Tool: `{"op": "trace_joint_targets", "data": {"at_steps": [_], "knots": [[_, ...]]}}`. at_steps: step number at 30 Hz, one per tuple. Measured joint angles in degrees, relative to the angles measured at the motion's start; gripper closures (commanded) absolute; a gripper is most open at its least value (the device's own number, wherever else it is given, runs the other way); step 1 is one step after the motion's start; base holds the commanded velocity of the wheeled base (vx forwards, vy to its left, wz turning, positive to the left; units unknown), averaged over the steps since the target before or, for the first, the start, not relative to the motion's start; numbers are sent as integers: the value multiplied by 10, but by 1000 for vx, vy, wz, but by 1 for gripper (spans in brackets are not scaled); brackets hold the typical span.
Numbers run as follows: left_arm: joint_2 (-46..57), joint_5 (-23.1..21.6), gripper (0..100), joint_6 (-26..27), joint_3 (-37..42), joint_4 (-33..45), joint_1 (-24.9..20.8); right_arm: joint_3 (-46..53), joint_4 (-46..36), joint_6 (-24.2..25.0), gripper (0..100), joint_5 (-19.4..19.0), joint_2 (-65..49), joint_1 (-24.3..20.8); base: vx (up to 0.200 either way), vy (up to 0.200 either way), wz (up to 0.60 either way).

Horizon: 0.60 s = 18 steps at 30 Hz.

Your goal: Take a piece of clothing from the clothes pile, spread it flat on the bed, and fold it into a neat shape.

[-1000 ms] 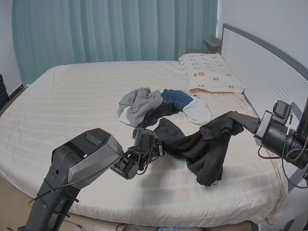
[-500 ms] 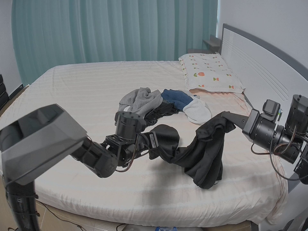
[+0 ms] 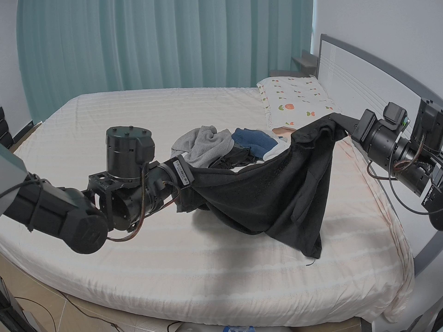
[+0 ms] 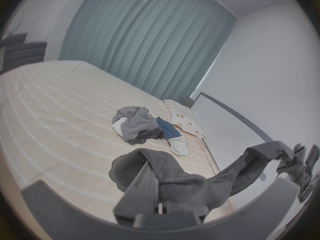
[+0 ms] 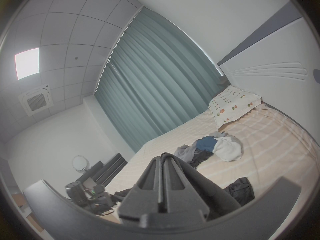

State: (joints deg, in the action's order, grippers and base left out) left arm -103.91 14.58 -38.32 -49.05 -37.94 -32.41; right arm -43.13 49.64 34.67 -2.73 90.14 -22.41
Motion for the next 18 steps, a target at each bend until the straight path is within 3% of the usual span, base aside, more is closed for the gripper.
{"op": "trace_joint_targets", "data": {"at_steps": [7,12,18], "knots": [[24,-4,100,-51,51,-2,-6,18,-1,-1,100,57,40,-2,-29,0,0],[25,-4,100,-77,70,-2,-14,20,0,1,100,62,56,-4,-200,0,0],[26,-4,100,-81,83,-3,-26,22,0,3,100,63,62,-4,0,0,0]]}}
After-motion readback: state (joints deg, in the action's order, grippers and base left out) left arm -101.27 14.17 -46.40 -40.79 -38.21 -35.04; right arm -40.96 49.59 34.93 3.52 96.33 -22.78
